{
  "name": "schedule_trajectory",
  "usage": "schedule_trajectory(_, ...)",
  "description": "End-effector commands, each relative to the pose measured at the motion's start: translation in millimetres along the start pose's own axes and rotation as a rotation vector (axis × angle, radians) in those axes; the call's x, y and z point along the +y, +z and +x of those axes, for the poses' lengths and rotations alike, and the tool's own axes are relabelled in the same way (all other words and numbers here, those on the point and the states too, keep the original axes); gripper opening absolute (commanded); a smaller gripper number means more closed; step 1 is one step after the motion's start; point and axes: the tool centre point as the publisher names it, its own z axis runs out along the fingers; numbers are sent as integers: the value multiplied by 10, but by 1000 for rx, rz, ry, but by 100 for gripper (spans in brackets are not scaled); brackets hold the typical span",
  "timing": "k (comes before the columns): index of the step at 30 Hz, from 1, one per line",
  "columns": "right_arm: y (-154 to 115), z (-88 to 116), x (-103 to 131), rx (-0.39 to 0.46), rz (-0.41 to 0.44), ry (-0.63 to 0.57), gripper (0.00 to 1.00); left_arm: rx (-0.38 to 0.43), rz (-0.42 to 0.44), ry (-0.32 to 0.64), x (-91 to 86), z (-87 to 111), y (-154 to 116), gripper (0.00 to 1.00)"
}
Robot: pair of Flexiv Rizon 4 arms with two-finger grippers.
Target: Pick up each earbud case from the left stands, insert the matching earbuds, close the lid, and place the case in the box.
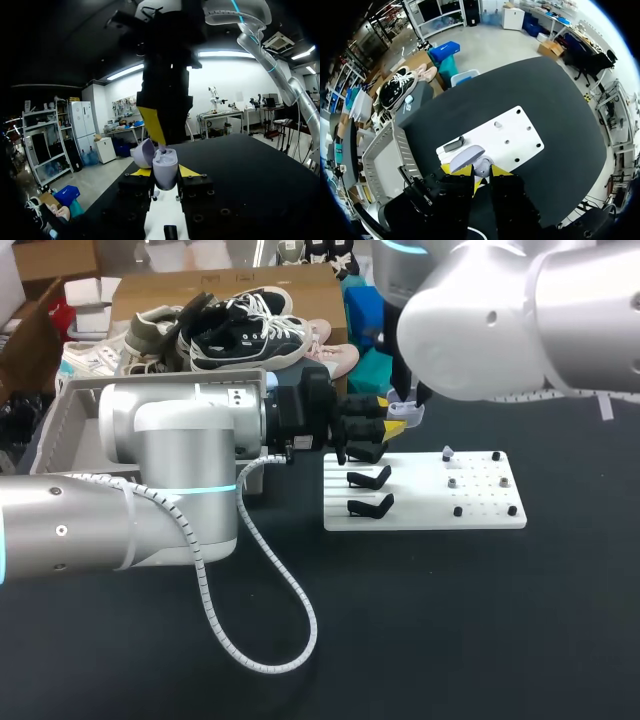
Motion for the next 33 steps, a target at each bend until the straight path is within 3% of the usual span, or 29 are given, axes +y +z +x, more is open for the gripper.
schedule_trajectory(1,10,-4,11,3,4,2,0,-3,-7,2,-18,3,-3,0)
schedule_trajectory(23,88,35,-38,18,-25,-5,0,-3,-7,2,-18,3,-3,0)
schedule_trajectory(25,85,42,-47,18,-33,-8,27,-3,-7,2,-18,3,-3,0)
schedule_trajectory(30,44,77,-88,17,-40,-4,50,-3,-7,2,-18,3,-3,0)
schedule_trajectory(31,25,86,-101,15,-45,-4,64,-3,-7,2,-18,3,-3,0)
schedule_trajectory(33,-14,110,-135,6,-57,0,76,-3,-7,2,-18,3,-3,0)
